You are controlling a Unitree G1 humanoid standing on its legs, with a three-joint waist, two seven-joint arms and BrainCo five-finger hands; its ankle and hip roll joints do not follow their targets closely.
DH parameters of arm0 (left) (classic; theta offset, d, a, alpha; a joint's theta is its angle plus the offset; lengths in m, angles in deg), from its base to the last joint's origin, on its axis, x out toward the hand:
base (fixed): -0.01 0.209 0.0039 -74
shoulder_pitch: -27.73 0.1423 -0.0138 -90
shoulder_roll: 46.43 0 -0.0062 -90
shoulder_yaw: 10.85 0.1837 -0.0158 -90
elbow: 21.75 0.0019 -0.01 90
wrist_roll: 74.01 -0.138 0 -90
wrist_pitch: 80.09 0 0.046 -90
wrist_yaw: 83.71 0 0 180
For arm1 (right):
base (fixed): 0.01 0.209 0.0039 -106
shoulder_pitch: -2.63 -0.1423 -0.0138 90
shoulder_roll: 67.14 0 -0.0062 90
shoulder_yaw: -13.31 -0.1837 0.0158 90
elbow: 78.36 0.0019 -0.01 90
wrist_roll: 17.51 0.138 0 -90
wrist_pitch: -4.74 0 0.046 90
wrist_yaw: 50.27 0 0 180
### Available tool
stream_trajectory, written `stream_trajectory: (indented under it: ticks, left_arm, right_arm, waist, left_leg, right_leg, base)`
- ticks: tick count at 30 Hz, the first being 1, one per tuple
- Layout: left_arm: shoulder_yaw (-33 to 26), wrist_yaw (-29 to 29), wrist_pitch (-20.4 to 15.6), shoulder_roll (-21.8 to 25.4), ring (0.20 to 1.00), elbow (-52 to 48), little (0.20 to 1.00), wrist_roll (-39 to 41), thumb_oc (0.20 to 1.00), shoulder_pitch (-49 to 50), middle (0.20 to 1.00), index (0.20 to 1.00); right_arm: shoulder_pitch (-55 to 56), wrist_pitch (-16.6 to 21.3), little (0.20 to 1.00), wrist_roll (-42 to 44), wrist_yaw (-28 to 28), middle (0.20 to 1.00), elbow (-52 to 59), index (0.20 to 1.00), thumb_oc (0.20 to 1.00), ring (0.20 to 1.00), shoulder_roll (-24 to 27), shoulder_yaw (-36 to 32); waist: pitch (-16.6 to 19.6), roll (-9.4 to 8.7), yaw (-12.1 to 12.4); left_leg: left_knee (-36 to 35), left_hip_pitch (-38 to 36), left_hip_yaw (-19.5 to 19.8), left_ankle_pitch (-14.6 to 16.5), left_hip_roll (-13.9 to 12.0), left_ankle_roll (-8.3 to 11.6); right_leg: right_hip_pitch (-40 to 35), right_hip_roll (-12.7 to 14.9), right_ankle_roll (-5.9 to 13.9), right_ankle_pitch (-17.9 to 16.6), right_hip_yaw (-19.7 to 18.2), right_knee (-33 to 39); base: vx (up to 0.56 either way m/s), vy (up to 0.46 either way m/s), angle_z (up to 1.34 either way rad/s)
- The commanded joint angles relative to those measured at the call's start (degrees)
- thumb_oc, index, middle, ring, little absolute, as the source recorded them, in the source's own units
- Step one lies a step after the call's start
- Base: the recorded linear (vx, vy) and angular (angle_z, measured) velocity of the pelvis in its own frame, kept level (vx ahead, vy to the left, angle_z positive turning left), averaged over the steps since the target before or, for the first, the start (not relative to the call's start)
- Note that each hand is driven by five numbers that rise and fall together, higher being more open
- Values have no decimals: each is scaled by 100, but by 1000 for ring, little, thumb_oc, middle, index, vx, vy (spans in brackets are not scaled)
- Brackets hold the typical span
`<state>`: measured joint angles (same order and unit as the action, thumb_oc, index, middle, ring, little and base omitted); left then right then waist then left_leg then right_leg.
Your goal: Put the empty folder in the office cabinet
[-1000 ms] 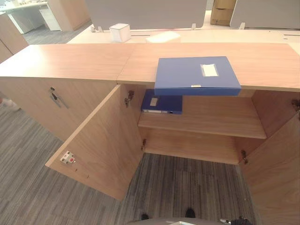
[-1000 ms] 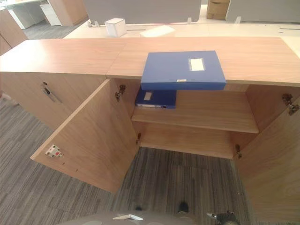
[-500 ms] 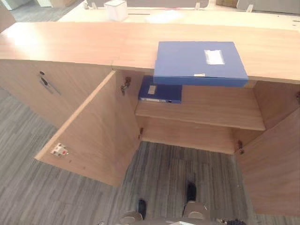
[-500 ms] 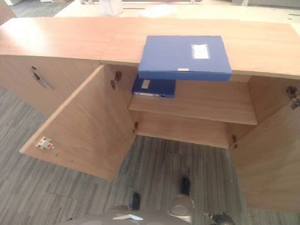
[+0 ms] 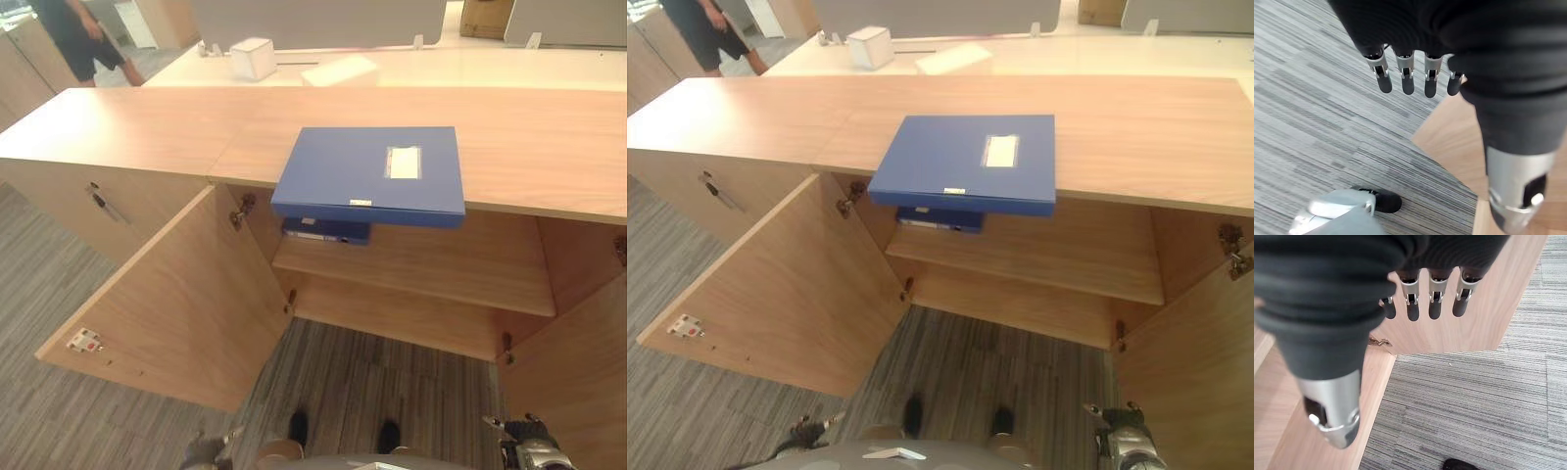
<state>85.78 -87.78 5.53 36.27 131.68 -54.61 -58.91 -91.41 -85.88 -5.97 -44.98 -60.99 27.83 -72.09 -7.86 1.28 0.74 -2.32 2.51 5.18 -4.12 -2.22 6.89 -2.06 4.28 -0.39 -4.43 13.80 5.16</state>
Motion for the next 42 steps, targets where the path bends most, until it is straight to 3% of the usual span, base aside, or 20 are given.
stream_trajectory:
  ticks: [1, 10, 15, 19, 25, 34, 42]
  left_arm:
    - [-118, -310, -495, 582, 1000, -1970, 1000, 91, 1000, 164, 1000, 1000]
    - [28, -171, -609, 900, 1000, -4505, 1000, -177, 1000, 353, 1000, 1000]
    - [-62, -327, -670, 996, 1000, -5251, 1000, -612, 1000, 468, 1000, 1000]
    - [-131, -558, -698, 1132, 1000, -5584, 1000, -1170, 1000, 508, 1000, 1000]
    - [-313, -1147, -621, 1591, 1000, -6084, 1000, -2708, 1000, 561, 1000, 1000]
    - [-415, -1705, -616, 2004, 1000, -6323, 1000, -4111, 1000, 621, 1000, 1000]
    - [100, -1725, -639, 2760, 1000, -6497, 1000, -5399, 1000, 73, 1000, 1000]
  right_arm:
    - [60, 99, 1000, 132, 226, 1000, -219, 1000, 1000, 1000, -81, -69]
    - [317, 45, 1000, 10, 145, 1000, -288, 1000, 1000, 1000, -369, -58]
    - [402, 36, 1000, -8, 170, 1000, -321, 1000, 1000, 1000, -489, -55]
    - [478, 53, 1000, -13, 204, 1000, -325, 1000, 1000, 1000, -564, -40]
    - [530, 98, 1000, 12, 317, 1000, -352, 1000, 1000, 1000, -668, 8]
    - [482, 102, 1000, 4, 405, 1000, -399, 1000, 1000, 1000, -702, 84]
    - [428, 126, 1000, -69, 367, 1000, -404, 1000, 1000, 1000, -685, 211]
  waist:
    - [44, -52, -71]
    - [136, -82, -115]
    - [183, -137, -107]
    - [200, -173, -104]
    - [247, -226, -68]
    - [298, -244, -20]
    - [354, -204, -83]
  left_leg:
    - [-200, -542, -221, 433, -25, -230]
    - [-268, -820, -372, 570, -91, -255]
    - [-268, -913, -420, 634, -107, -261]
    - [-268, -933, -428, 664, -100, -256]
    - [-268, -1009, -429, 739, -132, -229]
    - [-268, -1118, -448, 802, -161, -211]
    - [-268, -1140, -457, 810, -164, -194]
  right_leg:
    - [-56, 159, 648, 255, -126, -46]
    - [-173, 211, 748, 222, -303, -16]
    - [-223, 246, 783, 214, -336, -16]
    - [-243, 242, 792, 219, -353, -16]
    - [-315, 235, 798, 259, -359, -16]
    - [-416, 228, 798, 314, -359, -16]
    - [-434, 227, 804, 321, -374, -16]
  base:
    - [145, 38, -23]
    - [50, 39, -16]
    - [25, 24, -8]
    - [0, 0, 0]
    - [0, 0, 0]
    - [0, 0, 0]
    - [5, -1, 0]
